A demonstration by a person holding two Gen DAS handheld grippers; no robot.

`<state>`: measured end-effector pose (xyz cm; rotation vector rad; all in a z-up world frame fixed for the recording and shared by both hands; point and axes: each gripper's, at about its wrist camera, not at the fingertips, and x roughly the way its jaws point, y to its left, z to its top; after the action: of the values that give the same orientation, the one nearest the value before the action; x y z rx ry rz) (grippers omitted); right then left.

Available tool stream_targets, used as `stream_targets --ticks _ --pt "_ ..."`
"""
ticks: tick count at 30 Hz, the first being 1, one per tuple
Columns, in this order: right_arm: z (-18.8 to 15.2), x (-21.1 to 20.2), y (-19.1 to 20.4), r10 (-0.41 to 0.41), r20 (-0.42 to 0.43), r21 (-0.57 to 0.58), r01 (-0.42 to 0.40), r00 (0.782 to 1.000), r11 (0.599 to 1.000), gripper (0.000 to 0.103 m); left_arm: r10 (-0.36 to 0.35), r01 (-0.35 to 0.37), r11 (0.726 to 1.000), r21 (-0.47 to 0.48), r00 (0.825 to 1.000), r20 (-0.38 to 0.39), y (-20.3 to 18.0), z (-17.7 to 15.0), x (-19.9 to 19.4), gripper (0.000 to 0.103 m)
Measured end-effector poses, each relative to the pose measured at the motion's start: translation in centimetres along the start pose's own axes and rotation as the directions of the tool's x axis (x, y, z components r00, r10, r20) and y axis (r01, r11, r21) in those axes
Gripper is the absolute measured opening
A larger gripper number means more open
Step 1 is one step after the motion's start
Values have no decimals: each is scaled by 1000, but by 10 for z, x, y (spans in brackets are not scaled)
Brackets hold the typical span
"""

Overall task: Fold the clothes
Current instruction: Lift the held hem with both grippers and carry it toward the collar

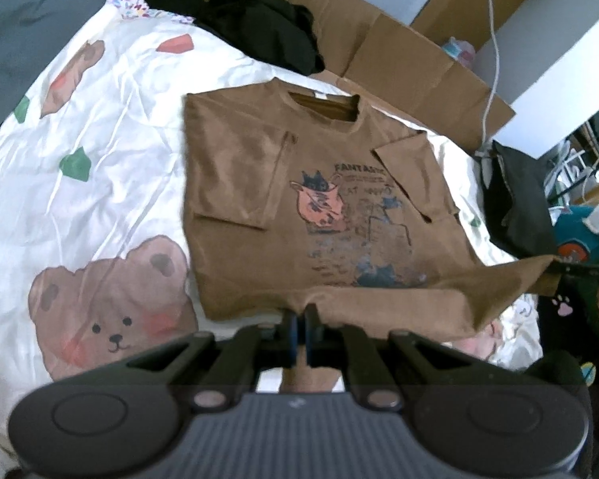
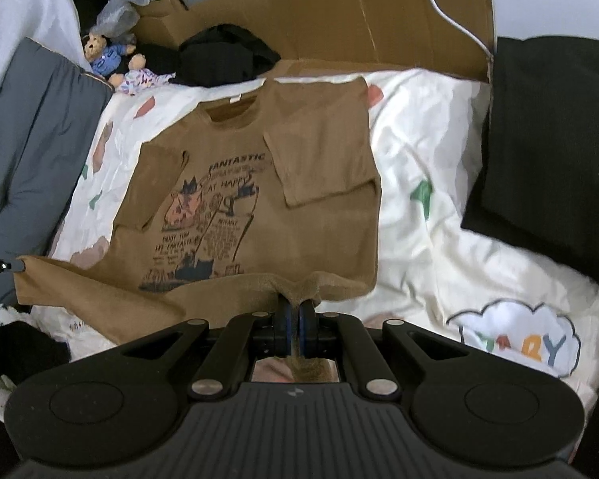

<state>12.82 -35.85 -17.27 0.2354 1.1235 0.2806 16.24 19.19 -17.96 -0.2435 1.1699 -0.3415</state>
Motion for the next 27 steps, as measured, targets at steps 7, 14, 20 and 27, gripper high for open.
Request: stream_targets --ticks 7,14,20,27 --pt "32 9 -5 -17 41 3 17 999 1000 3 -24 24 1000 13 999 30 16 39 22 3" --pt "57 34 -8 -53 17 -17 54 998 998 3 -14 14 1000 4 999 33 32 79 51 3" --pt "82 71 -16 -74 -11 -28 74 997 997 3 3 -2 1000 -31 1000 23 49 108 83 3" --pt "117 116 -29 -82 -40 -24 81 996 996 3 31 -30 997 -70 1000 5 70 140 123 3"
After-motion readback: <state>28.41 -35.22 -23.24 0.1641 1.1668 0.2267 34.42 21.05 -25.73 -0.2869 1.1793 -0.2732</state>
